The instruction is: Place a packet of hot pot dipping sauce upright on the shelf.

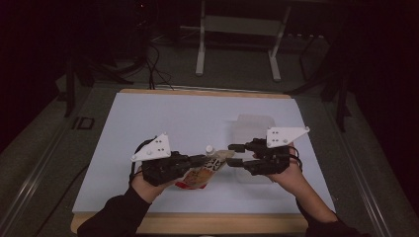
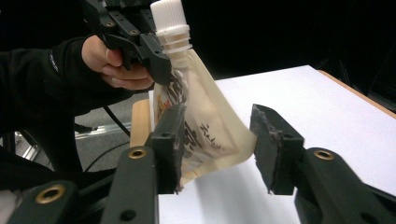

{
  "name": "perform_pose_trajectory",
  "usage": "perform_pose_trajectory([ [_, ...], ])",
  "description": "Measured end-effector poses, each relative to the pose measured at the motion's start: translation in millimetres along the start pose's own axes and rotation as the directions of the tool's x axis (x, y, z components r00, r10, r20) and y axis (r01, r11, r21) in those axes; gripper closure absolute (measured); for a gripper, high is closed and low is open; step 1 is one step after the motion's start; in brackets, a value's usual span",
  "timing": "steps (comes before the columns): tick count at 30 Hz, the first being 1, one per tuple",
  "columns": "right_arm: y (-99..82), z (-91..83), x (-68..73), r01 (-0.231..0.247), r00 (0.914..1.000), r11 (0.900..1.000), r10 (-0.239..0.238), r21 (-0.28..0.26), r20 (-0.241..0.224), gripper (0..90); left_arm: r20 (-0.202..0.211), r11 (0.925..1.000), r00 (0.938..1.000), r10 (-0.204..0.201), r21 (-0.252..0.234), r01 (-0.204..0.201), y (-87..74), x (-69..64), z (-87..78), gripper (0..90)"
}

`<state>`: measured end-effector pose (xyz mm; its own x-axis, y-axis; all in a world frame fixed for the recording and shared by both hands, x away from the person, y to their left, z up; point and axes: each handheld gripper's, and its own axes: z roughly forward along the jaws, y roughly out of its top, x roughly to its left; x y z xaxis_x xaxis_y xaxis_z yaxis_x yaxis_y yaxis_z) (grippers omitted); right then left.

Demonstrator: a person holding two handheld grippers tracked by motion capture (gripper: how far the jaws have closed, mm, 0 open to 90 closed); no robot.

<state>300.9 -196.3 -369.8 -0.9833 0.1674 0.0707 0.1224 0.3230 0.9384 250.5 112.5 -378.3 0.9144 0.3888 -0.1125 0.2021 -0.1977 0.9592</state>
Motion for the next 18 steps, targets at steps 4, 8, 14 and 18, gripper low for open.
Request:
perform_pose_trajectory([
  [4, -4.2, 5.6, -1.4, 0.038, 0.9993, 0.998, -0.038, 0.051, -0.001, 66.0, 0.001, 0.9999, 1.0, -0.001, 0.013, 0.001, -1.1, 0.2, 1.8, 90.0],
  [8, -5.2, 6.2, -2.0, 0.035, 0.9993, 0.9971, -0.034, 0.067, -0.013, 73.0, -0.002, 0.9999, 1.0, -0.008, 0.014, 0.008, -1.9, 1.2, 2.1, 90.0],
  [14, -3.8, 8.4, 0.1, 0.031, 0.9993, 0.9924, -0.029, 0.119, -0.025, 88.5, -0.003, 0.9997, 0.9999, -0.012, 0.023, 0.012, -3.6, 3.2, 2.8, 90.0],
  [18, -0.6, 8.2, 0.6, 0.027, 0.9995, 0.9907, -0.025, 0.133, -0.019, 89.8, 0.004, 0.9994, 0.9998, -0.017, 0.03, 0.017, -4.0, 4.7, 3.1, 90.0],
])
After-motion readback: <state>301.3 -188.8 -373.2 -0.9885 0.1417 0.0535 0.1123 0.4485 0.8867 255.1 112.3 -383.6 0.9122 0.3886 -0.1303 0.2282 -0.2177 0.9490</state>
